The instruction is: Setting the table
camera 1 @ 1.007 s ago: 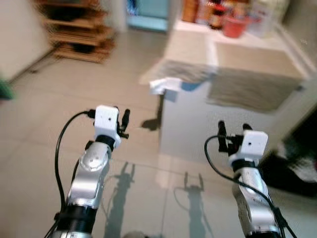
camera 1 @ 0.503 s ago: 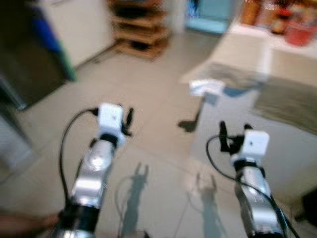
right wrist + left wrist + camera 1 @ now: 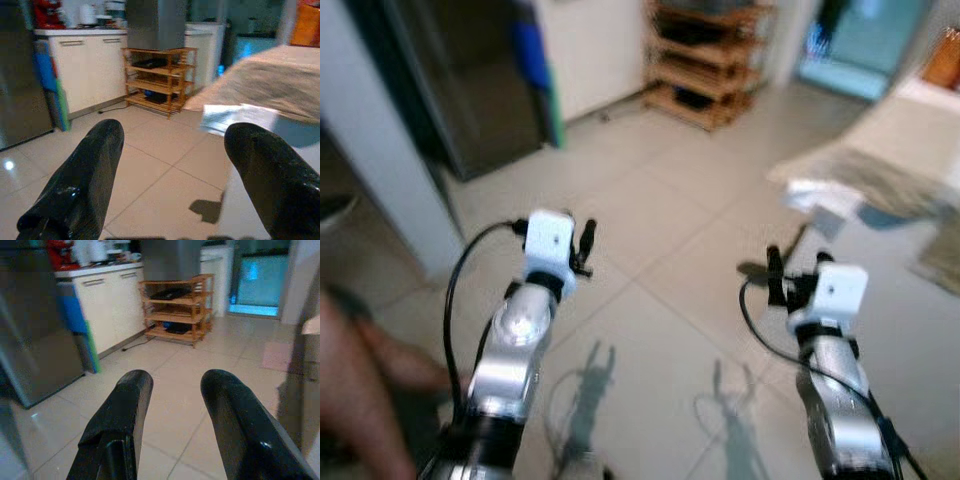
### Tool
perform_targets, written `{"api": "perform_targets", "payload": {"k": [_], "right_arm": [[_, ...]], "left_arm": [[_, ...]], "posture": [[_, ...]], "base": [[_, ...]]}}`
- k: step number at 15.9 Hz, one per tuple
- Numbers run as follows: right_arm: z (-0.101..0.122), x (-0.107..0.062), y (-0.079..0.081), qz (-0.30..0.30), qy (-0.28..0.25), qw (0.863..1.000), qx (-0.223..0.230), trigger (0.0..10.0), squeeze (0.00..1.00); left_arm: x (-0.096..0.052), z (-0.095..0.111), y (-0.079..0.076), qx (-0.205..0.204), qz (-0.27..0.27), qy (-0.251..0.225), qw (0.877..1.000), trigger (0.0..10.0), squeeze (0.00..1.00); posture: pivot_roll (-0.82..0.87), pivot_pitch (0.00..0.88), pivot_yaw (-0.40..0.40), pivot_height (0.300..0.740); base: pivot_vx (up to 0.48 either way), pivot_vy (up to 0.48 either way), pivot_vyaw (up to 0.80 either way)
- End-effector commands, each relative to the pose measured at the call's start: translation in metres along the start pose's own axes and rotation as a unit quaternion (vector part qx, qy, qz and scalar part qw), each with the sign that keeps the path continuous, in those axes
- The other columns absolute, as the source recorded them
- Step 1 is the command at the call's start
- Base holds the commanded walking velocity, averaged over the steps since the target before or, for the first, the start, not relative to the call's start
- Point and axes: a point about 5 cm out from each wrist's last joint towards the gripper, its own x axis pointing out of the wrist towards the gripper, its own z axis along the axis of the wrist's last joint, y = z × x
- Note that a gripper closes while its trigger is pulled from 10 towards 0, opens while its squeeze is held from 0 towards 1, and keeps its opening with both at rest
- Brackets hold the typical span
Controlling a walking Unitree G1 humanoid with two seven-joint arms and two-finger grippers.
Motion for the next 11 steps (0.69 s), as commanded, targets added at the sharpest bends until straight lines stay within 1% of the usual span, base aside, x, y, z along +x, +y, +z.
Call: {"api": "perform_targets", "payload": {"k": [1, 4, 5, 7, 8, 9, 10, 11], "right_arm": [[-0.002, -0.001, 0.000, 0.003, 0.006, 1.000, 0.001, 10.0, 0.00], [-0.005, -0.002, 0.001, 0.006, 0.017, 1.000, 0.003, 10.0, 0.00], [-0.011, -0.002, 0.001, -0.001, 0.037, 0.999, -0.005, 10.0, 0.00], [-0.013, -0.002, -0.002, -0.016, 0.042, 0.999, -0.002, 10.0, 0.00], [-0.013, -0.002, -0.003, -0.019, 0.042, 0.999, -0.008, 10.0, 0.00], [-0.012, -0.001, -0.004, -0.019, 0.038, 0.999, -0.007, 10.0, 0.00], [-0.010, 0.000, -0.003, -0.016, 0.035, 0.999, -0.006, 10.0, 0.00], [-0.009, 0.001, -0.002, -0.014, 0.034, 0.999, -0.006, 10.0, 0.00]], "left_arm": [[-0.001, 0.005, 0.000, 0.003, -0.009, -0.012, 1.000, 10.0, 0.00], [0.001, 0.005, 0.003, 0.007, -0.005, -0.011, 1.000, 10.0, 0.00], [0.002, 0.005, 0.002, 0.006, -0.005, -0.011, 1.000, 10.0, 0.00], [0.003, 0.005, 0.002, 0.009, -0.006, -0.011, 1.000, 10.0, 0.00], [0.003, 0.005, 0.003, 0.015, 0.001, -0.010, 1.000, 10.0, 0.00], [0.003, 0.005, 0.001, 0.000, -0.013, -0.015, 1.000, 10.0, 1.00], [0.002, 0.005, 0.000, -0.004, -0.014, -0.016, 1.000, 10.0, 1.00], [0.003, 0.004, 0.003, -0.018, 0.002, -0.013, 1.000, 10.0, 1.00]], "posture": [[0.05, 0.000, -0.018, 0.740], [0.05, 0.000, -0.016, 0.740], [0.05, 0.000, -0.014, 0.740], [0.05, 0.000, -0.014, 0.740], [0.05, 0.000, -0.013, 0.740], [0.05, 0.000, -0.019, 0.740], [0.05, 0.000, -0.021, 0.740], [0.05, 0.000, -0.023, 0.740]], "base": [[0.000, 0.000, 0.68], [0.000, 0.000, 0.66], [0.000, 0.000, 0.67], [0.000, 0.000, 0.00], [0.000, 0.000, 0.00], [0.000, 0.000, 0.00], [0.000, 0.000, 0.00], [0.000, 0.000, 0.00]]}}
